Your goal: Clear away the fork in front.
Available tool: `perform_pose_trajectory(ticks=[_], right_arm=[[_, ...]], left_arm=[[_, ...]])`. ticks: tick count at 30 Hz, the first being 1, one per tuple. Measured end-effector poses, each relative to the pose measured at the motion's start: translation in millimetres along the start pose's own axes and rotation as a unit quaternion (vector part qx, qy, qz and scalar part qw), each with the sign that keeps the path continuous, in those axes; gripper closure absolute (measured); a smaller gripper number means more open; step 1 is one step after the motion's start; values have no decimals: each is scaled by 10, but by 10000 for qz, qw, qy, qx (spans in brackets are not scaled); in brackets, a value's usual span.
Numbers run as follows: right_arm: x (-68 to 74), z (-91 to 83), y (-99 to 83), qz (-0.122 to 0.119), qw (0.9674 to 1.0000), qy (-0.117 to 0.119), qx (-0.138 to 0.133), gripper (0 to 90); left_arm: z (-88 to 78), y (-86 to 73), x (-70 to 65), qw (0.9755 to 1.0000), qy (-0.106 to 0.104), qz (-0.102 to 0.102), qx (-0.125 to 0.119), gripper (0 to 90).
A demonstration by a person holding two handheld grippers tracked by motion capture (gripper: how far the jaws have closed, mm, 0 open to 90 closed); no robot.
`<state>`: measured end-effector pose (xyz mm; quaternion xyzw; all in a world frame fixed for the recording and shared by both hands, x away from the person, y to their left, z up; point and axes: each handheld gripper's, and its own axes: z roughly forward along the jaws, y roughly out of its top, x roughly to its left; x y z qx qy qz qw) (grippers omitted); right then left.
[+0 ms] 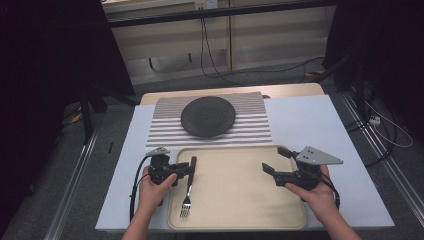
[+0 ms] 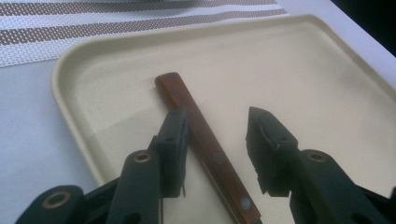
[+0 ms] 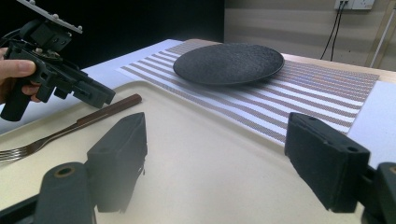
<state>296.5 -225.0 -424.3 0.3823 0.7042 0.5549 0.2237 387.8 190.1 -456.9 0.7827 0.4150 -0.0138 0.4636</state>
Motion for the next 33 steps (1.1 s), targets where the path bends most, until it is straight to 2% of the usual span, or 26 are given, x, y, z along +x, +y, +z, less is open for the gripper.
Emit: perform_pose_trajectory(ticks=[6, 12, 16, 20, 23, 27, 33], right_arm=[[1, 6, -9, -9, 10000, 7, 29, 213], [-1, 11, -19, -1, 10000, 0, 58, 212], [10, -6, -25, -15, 10000, -8, 96, 209], [5, -52, -15, 33, 10000, 43, 72, 203], [11, -99, -59, 25, 9998, 51, 192, 197], [5, -153, -73, 16, 9997, 92, 236, 193], [-14, -249, -117, 1, 9995, 68, 314, 188]], left_arm=[[-53, 9, -25, 9999, 99, 40, -103, 490], [-138, 24, -77, 9994, 172, 201, -230, 411], [-233, 37, -107, 9989, 174, 248, -361, 312], [-323, 27, -119, 9982, 244, 330, -436, 260], [-402, 18, -148, 9974, 234, 371, -568, 238], [-460, 3, -182, 9968, 276, 512, -550, 183], [-554, -35, -165, 9960, 293, 558, -640, 155]])
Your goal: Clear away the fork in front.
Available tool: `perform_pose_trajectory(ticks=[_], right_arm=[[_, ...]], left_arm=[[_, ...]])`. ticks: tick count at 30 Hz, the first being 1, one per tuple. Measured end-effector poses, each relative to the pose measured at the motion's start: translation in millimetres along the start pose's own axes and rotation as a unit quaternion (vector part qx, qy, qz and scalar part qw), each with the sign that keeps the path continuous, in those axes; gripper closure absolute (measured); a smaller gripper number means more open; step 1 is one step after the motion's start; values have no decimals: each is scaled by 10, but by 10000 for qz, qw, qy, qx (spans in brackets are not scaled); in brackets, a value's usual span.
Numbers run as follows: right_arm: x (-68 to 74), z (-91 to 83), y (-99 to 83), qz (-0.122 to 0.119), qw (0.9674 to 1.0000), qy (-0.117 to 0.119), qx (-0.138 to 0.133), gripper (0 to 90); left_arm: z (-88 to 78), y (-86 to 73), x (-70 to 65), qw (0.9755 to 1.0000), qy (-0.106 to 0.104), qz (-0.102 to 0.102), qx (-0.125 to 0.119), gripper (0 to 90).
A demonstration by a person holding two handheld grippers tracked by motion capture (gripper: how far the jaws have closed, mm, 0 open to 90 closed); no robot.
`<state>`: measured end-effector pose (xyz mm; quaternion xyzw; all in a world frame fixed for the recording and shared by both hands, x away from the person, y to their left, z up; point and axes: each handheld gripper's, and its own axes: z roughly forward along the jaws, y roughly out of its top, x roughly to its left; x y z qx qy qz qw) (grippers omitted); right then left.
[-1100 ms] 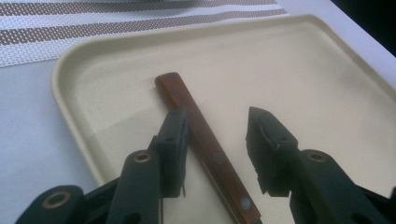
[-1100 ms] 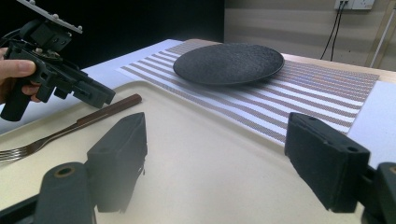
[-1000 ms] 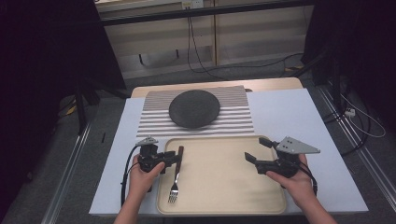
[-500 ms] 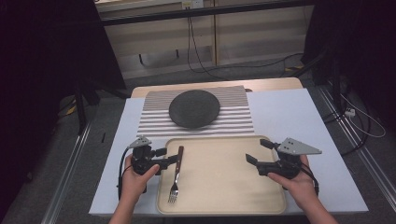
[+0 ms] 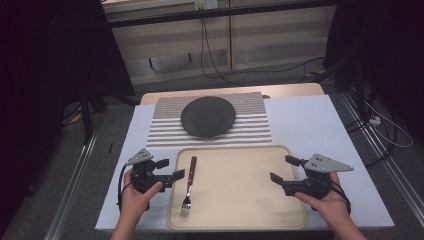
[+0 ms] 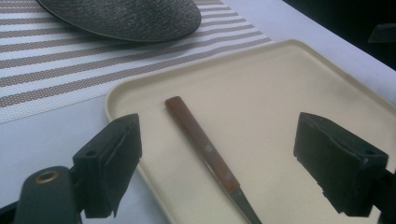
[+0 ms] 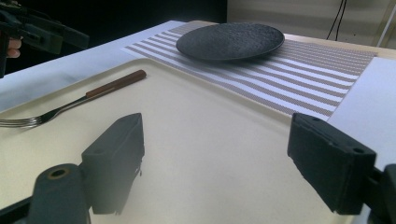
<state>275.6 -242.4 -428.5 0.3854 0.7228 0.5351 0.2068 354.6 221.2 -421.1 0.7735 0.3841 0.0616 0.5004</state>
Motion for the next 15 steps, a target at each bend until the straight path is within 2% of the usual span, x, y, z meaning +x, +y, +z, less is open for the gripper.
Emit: perform_pose_trajectory(ticks=[7, 15], right_arm=[[-22, -72, -40, 7, 10000, -39, 38, 185], [-55, -155, -96, 14, 9999, -93, 54, 184]], left_arm=[[-90, -39, 19, 10000, 37, 30, -79, 143], [-156, -88, 26, 9998, 26, 186, -84, 122]])
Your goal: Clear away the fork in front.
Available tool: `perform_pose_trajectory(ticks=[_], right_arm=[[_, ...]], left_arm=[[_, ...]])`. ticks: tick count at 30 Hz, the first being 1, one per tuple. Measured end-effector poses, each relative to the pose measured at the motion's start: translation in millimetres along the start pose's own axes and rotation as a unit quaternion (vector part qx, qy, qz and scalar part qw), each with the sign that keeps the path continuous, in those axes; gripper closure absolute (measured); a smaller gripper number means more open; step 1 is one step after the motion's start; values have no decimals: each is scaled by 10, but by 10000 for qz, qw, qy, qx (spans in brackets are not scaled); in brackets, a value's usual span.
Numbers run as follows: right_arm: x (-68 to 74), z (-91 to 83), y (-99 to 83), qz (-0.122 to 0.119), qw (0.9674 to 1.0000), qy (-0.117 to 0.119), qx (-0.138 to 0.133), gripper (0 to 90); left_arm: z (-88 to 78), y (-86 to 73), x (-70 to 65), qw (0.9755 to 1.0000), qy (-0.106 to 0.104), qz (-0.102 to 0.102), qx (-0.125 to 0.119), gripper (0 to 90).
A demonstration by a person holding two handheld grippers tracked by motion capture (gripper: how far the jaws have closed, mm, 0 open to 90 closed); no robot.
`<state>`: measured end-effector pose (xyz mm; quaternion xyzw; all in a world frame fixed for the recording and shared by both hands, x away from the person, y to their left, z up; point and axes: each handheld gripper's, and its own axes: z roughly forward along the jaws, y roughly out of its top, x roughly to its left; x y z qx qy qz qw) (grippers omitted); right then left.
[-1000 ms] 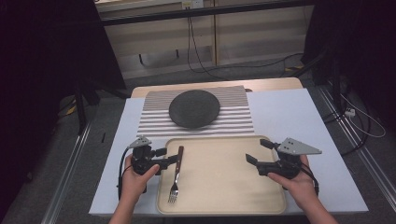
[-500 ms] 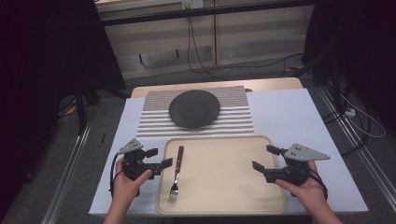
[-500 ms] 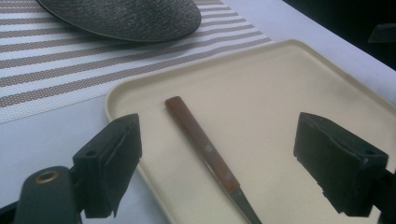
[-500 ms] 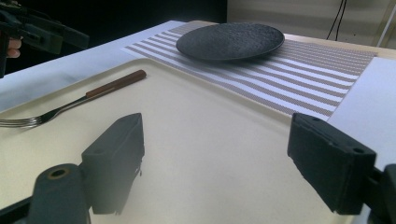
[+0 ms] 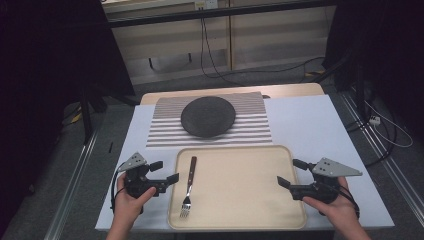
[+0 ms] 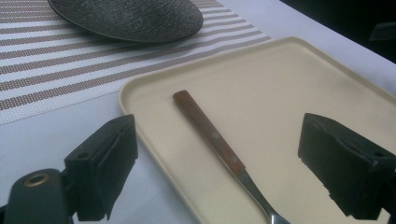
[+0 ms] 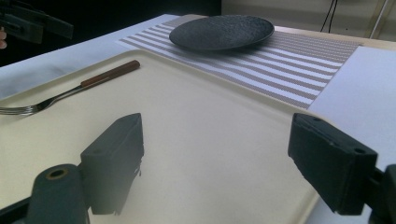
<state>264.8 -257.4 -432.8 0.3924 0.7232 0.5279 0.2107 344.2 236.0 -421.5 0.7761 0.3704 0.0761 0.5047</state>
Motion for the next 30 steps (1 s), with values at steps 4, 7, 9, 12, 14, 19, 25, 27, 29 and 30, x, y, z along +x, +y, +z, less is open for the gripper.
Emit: perform_pose_trajectory(ticks=[4, 7, 9, 12, 14, 19, 25, 27, 29, 30], right_arm=[[-9, -27, -27, 6, 10000, -18, 40, 184], [-23, -57, -54, 4, 10000, -50, 75, 184], [-29, -67, -61, 3, 10000, -55, 62, 184], [-30, -73, -66, -10, 10000, -35, 89, 182], [-30, -76, -71, -5, 9999, -38, 93, 182], [-46, -112, -85, -14, 9999, -86, 115, 181], [-79, -186, -132, -4, 9998, -157, 152, 180], [-86, -198, -141, -14, 9997, -165, 153, 180], [-103, -217, -167, 13, 9997, -188, 122, 180], [-106, -215, -172, 14, 9997, -188, 123, 180]], left_arm=[[-22, -15, 17, 10000, 15, -21, -41, 120], [-50, -29, 34, 10000, 32, -22, -63, 115], [-58, -46, 39, 10000, 33, -6, -58, 113], [-71, -58, 45, 10000, 38, 16, -40, 110], [-81, -66, 48, 10000, 39, -4, -53, 108], [-109, -72, 37, 9999, 60, 46, -76, 102], [-124, -94, 46, 10000, 77, 45, -39, 95], [-128, -101, 40, 9999, 35, 50, -82, 93], [-133, -104, 34, 9999, 16, 93, -92, 91], [-136, -107, 30, 9999, 10, 100, -102, 90]])
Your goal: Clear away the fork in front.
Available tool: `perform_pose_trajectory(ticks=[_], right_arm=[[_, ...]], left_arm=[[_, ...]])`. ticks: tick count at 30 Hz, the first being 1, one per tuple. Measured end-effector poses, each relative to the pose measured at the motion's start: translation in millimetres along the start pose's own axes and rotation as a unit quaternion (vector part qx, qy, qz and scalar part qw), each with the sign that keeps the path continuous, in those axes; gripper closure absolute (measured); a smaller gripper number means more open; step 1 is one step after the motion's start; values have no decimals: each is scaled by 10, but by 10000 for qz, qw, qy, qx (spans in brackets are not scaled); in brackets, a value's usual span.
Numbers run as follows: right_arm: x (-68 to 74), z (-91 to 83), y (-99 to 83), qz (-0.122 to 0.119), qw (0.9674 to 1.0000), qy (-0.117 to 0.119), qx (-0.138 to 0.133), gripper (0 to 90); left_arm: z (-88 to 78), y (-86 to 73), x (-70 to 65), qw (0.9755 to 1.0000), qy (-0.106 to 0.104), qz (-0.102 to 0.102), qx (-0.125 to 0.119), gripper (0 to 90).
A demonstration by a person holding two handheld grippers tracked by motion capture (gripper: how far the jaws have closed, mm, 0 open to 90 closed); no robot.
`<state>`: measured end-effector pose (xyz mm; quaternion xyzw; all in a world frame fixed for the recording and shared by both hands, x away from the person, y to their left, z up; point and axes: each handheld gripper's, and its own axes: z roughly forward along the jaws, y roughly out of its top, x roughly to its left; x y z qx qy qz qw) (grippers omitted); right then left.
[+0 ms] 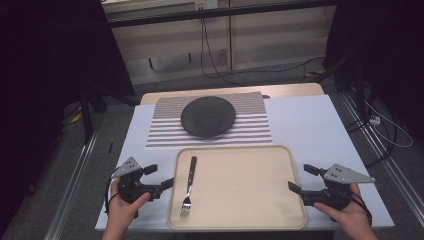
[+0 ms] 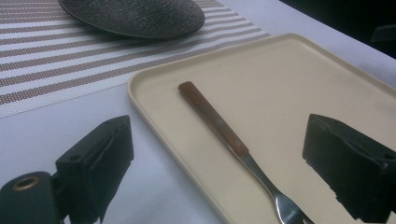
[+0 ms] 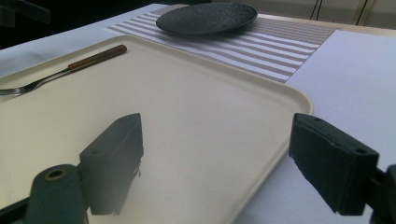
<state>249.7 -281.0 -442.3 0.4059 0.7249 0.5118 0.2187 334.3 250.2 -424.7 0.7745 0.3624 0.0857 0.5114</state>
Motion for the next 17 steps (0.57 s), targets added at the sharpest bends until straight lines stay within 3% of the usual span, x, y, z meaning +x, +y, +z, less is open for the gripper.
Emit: perform_pose_trajectory(ticks=[9, 17], right_arm=[[18, 30, -6, -147, 9999, 19, -16, 180], [-4, 36, -27, -93, 10000, 27, 7, 177]], left_arm=[[-33, -39, 26, 10000, 0, -3, -34, 90], [-31, -42, 41, 9999, 114, 54, 9, 90]])
